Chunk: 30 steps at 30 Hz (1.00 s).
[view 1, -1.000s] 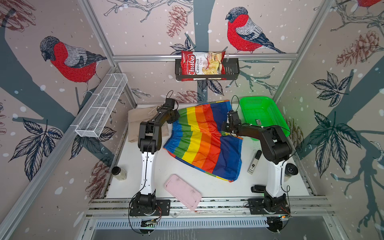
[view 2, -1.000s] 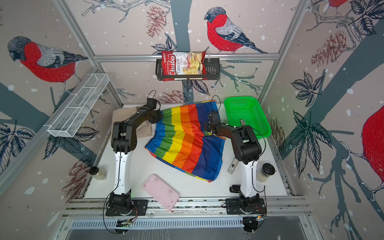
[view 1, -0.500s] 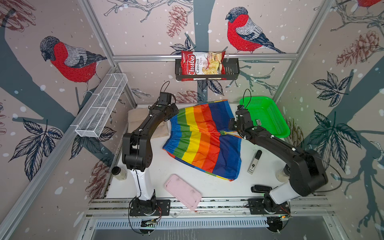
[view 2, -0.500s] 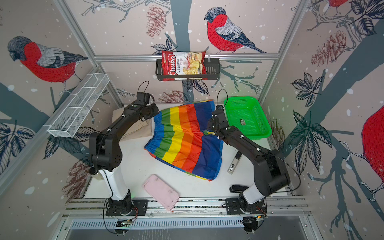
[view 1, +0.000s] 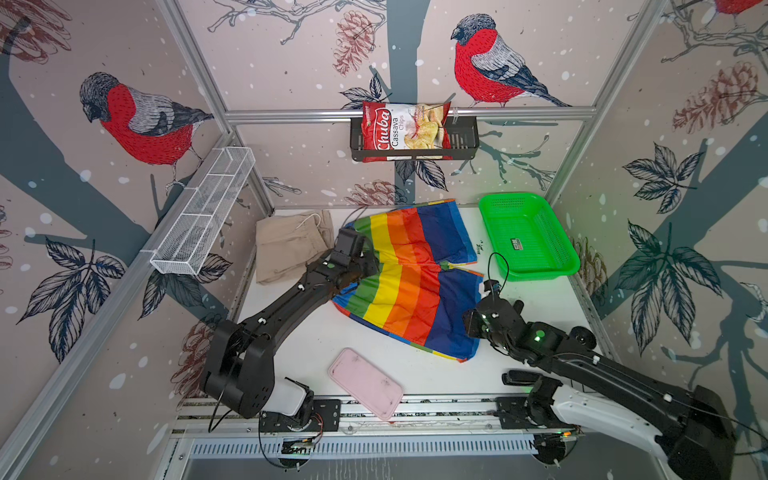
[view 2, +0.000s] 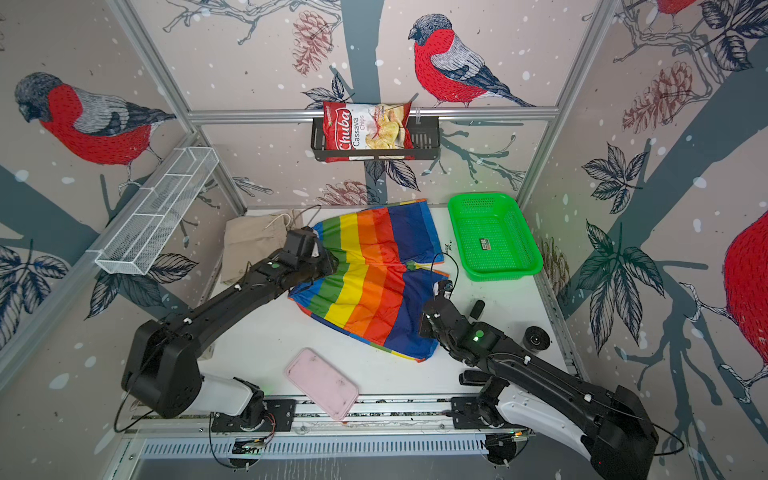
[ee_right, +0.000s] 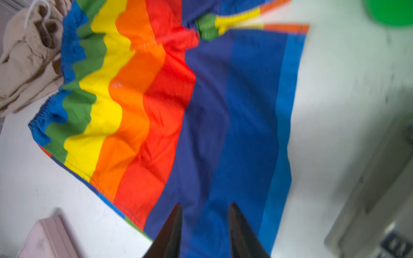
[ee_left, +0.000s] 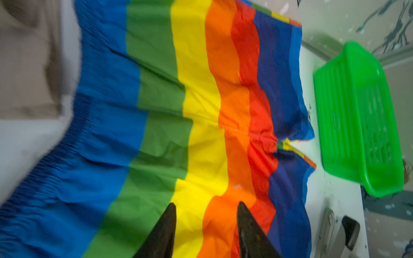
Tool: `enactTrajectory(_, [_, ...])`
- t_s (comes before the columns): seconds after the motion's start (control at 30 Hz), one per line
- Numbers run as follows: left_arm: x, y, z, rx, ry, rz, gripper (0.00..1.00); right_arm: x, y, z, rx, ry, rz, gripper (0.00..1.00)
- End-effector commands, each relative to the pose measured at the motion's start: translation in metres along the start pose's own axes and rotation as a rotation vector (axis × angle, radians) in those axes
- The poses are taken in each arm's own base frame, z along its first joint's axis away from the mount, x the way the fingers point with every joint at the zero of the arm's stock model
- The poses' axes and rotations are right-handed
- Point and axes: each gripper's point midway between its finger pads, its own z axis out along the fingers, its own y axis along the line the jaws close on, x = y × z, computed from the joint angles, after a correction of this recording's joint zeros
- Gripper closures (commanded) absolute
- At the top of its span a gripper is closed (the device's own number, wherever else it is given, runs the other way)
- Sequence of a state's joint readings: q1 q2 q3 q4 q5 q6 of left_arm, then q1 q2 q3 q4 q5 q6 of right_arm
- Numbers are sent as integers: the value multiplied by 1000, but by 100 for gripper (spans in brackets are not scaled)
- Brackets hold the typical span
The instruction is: Fold and stack the shorts
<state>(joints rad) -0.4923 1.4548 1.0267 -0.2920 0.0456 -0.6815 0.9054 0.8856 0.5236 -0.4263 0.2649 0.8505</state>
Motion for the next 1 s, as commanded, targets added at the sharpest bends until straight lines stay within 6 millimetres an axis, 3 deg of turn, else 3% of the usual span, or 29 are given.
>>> enactTrajectory(0.0, [14, -23, 15, 51, -3, 4, 56, 31, -22, -3, 92, 56, 100, 59])
enactTrajectory(0.17, [57, -58, 41, 91, 85, 74, 57, 65, -19, -1, 104, 102, 101, 57])
enactTrajectory(0.4, [96, -92, 78, 147, 210, 110, 59, 79, -5, 6, 83, 84, 110, 53])
enactTrajectory(0.6, [118, -101, 98, 154, 268, 134, 59, 92, -7, 17, 106, 114, 122, 51])
enactTrajectory(0.83, [115, -107, 105, 157, 268, 166, 59, 87, -6, 18, 128, 87, 153, 46])
enactTrajectory(0.97, [128, -103, 114, 160, 311, 162, 60, 92, -6, 16, 92, 96, 201, 47])
